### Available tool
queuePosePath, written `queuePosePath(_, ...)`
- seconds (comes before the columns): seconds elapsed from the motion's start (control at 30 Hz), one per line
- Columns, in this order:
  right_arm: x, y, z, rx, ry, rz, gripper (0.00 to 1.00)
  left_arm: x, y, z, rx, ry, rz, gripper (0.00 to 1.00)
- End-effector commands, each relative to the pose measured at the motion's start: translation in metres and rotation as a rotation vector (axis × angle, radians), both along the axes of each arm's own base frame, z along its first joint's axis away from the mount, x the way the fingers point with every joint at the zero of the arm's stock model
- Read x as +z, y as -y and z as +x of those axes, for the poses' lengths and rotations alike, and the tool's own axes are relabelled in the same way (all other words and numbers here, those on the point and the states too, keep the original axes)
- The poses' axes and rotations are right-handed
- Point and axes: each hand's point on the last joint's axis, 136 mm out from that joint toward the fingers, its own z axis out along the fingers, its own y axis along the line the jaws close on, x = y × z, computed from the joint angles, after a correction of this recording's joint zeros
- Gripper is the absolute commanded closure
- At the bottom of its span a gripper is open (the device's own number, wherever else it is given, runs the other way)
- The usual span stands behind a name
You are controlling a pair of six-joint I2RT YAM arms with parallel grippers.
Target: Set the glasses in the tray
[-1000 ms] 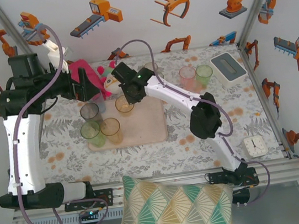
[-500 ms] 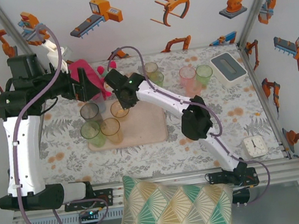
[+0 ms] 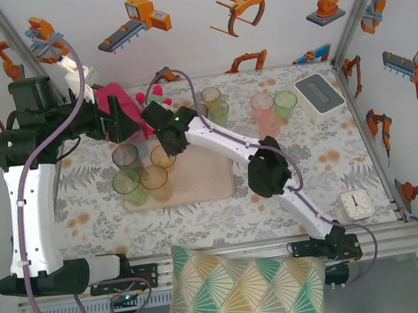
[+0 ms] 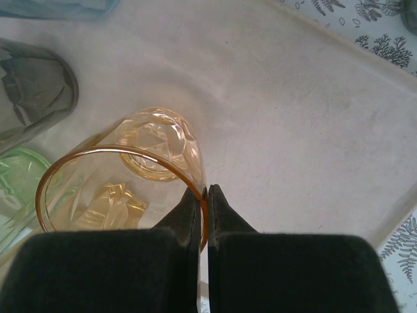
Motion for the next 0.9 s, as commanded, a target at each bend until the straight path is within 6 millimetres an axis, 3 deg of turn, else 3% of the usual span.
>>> queuePosePath(0.0,0.011,-0.009,-0.002,0.023,0.012,0.027,1.00,0.007,0.000,-0.004,-0.007,0.015,-0.027,0.03)
queuePosePath(0.87,0.001,-0.027,-0.011,0.059,-0.014,0.052,0.98,0.007,0.001,-0.005,-0.009,0.013,-0.038,0.03)
